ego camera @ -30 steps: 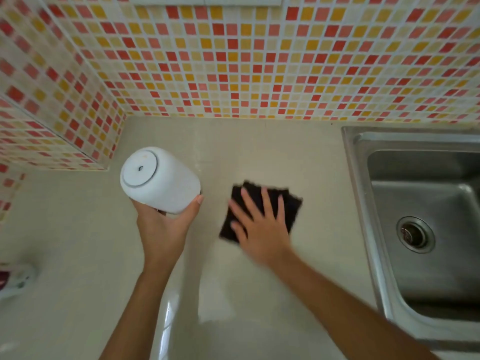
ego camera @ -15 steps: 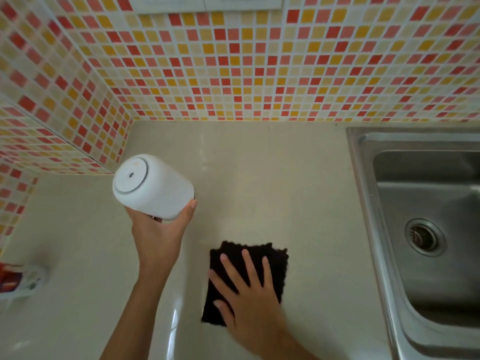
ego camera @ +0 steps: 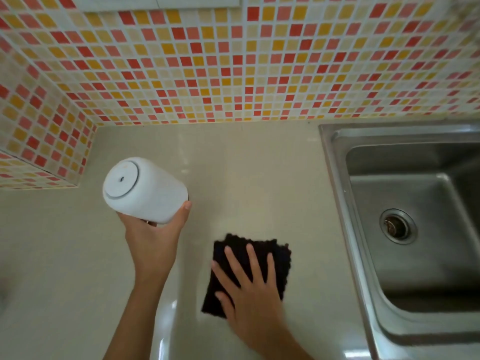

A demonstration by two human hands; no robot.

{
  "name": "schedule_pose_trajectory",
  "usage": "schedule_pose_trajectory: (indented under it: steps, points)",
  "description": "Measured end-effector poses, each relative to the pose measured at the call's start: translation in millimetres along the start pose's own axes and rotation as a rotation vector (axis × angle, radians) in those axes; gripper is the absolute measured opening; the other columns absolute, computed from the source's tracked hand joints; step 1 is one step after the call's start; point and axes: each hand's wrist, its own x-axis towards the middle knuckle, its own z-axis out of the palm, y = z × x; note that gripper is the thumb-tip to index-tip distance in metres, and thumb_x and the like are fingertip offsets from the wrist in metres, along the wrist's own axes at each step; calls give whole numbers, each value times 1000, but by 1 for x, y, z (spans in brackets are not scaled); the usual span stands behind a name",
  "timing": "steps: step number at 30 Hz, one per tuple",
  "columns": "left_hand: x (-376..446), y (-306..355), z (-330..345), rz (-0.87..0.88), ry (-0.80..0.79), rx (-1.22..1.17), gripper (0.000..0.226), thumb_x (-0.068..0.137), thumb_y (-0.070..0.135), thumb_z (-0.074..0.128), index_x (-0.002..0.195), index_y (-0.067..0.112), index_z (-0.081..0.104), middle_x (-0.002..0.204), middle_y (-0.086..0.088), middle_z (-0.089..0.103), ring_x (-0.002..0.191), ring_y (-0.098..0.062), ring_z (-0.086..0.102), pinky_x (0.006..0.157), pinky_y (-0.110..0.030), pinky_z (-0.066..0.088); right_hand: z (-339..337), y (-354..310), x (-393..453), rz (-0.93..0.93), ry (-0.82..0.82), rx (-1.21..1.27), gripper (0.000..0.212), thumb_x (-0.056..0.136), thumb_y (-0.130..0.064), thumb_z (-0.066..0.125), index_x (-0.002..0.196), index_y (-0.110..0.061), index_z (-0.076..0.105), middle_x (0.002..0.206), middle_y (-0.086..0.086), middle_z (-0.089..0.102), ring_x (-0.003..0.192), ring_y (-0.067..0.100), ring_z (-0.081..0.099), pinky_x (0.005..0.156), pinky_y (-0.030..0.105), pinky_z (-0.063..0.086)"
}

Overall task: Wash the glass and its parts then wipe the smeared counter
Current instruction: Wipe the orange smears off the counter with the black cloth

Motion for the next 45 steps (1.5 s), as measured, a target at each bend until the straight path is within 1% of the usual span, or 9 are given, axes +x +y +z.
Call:
schedule_pose_trajectory:
  steps: [3, 10, 13, 19, 25, 30, 35, 41, 45]
  points:
    - [8, 0, 9, -9, -10, -36, 87, 71, 24, 83, 141, 21, 32, 133, 7, 52, 116, 0, 55, 97, -23, 50, -9, 38, -13, 4, -2, -39, 57, 94, -57, 35, 149, -41, 27, 160, -5, 19, 144, 37, 23, 108, 66, 17]
    - [7, -10, 34, -4, -84, -29, 92, 69, 23, 85, 142, 18, 29, 126, 16, 53, 108, 12, 54, 87, -5, 45, -38, 155, 159, 355, 10, -98, 56, 97, -57, 7, 151, -43, 9, 162, -5, 7, 147, 36, 5, 112, 66, 5]
    - [7, -12, 39, -3, -124, -19, 91, 69, 22, 85, 141, 21, 30, 118, 27, 53, 107, 14, 54, 85, -4, 44, -32, 142, 105, 380, 62, -122, 55, 99, -52, 14, 152, -38, 15, 162, -1, 13, 146, 37, 13, 112, 65, 9]
    - [28, -22, 40, -24, -108, -21, 93, 69, 24, 85, 142, 18, 29, 126, 14, 54, 111, 6, 56, 89, -8, 46, -10, 59, -59, 448, -29, -37, 55, 98, -52, 17, 146, -34, 38, 157, 3, 26, 141, 42, 27, 106, 70, 21]
    - [36, -25, 58, 0, -121, -12, 93, 70, 21, 85, 143, 15, 27, 126, 15, 50, 110, 13, 52, 89, -4, 42, -29, 103, 113, 231, 69, -38, 54, 99, -54, 24, 151, -39, 22, 161, -3, 15, 147, 37, 9, 112, 65, 8]
    - [30, -22, 60, 30, -63, -25, 92, 71, 24, 85, 143, 13, 28, 135, 6, 50, 118, 4, 52, 97, -15, 45, -31, 104, 230, 431, 38, -1, 56, 99, -53, 11, 153, -37, 6, 163, -2, -3, 146, 40, -9, 111, 65, -7]
    - [28, -19, 62, 55, -38, -47, 89, 73, 26, 83, 142, 7, 30, 138, -4, 49, 123, -8, 52, 102, -25, 46, -17, 59, 191, -17, -35, -43, 55, 99, -56, 16, 151, -42, 13, 162, -7, 5, 148, 33, -4, 114, 60, -5]
    - [25, -20, 50, 34, -18, -64, 89, 73, 28, 83, 141, 7, 29, 138, -4, 50, 121, -6, 54, 102, -25, 46, -30, 164, 167, 437, 110, -64, 55, 98, -53, 14, 151, -39, 18, 162, -2, 12, 147, 33, 10, 116, 59, 4]
    - [27, -22, 36, 38, -33, -29, 90, 72, 30, 84, 141, 8, 30, 137, -3, 51, 121, -8, 54, 102, -30, 47, -18, 79, 137, 394, 132, 30, 56, 99, -52, 18, 152, -34, 18, 162, 1, 11, 147, 38, 5, 114, 62, 1]
